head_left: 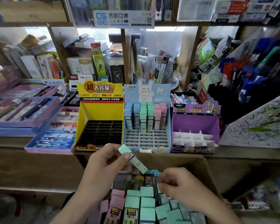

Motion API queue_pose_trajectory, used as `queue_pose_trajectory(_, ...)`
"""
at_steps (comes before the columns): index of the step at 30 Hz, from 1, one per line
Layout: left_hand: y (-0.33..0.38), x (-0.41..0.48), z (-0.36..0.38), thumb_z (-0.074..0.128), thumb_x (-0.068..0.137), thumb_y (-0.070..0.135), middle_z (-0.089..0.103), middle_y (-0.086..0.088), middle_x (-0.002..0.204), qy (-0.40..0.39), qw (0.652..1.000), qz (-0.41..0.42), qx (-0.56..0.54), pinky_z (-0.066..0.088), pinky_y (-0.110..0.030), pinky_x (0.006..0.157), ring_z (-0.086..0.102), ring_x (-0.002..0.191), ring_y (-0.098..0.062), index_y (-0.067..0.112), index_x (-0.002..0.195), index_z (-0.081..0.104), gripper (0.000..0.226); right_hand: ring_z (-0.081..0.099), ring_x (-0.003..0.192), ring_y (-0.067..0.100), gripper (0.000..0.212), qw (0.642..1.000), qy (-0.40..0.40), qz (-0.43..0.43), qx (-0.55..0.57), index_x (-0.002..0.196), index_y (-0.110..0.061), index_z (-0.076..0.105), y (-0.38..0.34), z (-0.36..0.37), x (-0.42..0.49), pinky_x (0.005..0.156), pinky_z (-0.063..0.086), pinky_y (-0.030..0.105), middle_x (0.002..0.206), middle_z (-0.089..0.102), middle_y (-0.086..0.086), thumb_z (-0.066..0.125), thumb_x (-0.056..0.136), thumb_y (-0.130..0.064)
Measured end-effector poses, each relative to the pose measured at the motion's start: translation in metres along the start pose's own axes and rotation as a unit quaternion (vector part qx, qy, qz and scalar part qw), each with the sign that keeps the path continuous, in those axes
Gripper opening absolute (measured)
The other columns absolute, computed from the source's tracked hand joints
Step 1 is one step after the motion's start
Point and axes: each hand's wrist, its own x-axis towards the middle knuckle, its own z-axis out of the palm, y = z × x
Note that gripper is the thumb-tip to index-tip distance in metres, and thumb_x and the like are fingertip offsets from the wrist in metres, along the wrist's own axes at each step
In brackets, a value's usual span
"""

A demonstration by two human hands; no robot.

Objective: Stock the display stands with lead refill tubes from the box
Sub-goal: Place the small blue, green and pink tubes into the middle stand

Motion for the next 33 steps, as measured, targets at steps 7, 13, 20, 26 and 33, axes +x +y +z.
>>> queue_pose_trajectory(7, 0.033, 0.054, 0.018, 0.069, 0.094, 0.019, 0.075, 0.004, 0.083, -0.022, 0.988, 0.099, 0.114, 0.057, -0.020, 0.069, 0.072, 0.077, -0.011, 0.029, 0.088, 0.072, 0.012, 0.063, 0.088, 0.010, 0.014, 0.974, -0.022, 0.061, -0.219, 0.107, -0.032, 0.063, 0.031, -0.010, -0.003, 0.081, 0.052, 0.030, 0.096, 0.062, -0.011, 0.066, 0.095, -0.037)
queue_pose_trajectory(13, 0.050, 0.100, 0.032, 0.072, 0.092, 0.022, 0.073, 0.000, 0.081, -0.031, 0.975, 0.132, 0.175, 0.062, -0.045, 0.078, 0.074, 0.076, -0.014, 0.027, 0.092, 0.068, 0.006, 0.060, 0.085, 0.012, 0.007, 0.977, -0.020, 0.063, -0.204, 0.100, -0.030, 0.060, 0.038, -0.010, -0.001, 0.079, 0.051, 0.032, 0.093, 0.060, -0.008, 0.062, 0.095, -0.034)
queue_pose_trajectory(20, 0.053, 0.126, 0.042, 0.073, 0.090, 0.022, 0.073, 0.007, 0.082, -0.015, 0.944, 0.173, 0.281, 0.059, -0.030, 0.069, 0.071, 0.073, -0.009, 0.029, 0.097, 0.067, 0.011, 0.059, 0.084, 0.009, 0.008, 0.981, -0.022, 0.068, -0.179, 0.095, -0.032, 0.058, 0.040, -0.010, 0.000, 0.080, 0.051, 0.029, 0.095, 0.061, -0.010, 0.066, 0.094, -0.034)
queue_pose_trajectory(26, 0.048, 0.127, 0.047, 0.074, 0.090, 0.019, 0.069, 0.011, 0.081, 0.002, 0.917, 0.210, 0.338, 0.053, -0.018, 0.066, 0.068, 0.073, -0.006, 0.028, 0.099, 0.064, 0.016, 0.060, 0.087, 0.008, 0.008, 0.983, -0.023, 0.069, -0.171, 0.097, -0.033, 0.058, 0.037, -0.010, -0.001, 0.081, 0.051, 0.029, 0.097, 0.062, -0.010, 0.065, 0.095, -0.034)
queue_pose_trajectory(33, 0.046, 0.129, 0.048, 0.074, 0.090, 0.024, 0.062, 0.012, 0.079, 0.022, 0.898, 0.225, 0.376, 0.046, -0.017, 0.065, 0.057, 0.069, -0.002, 0.018, 0.107, 0.071, 0.018, 0.053, 0.078, 0.007, 0.007, 0.982, -0.020, 0.057, -0.178, 0.099, -0.033, 0.056, 0.036, -0.010, -0.003, 0.072, 0.045, 0.027, 0.087, 0.056, -0.013, 0.063, 0.098, -0.033)
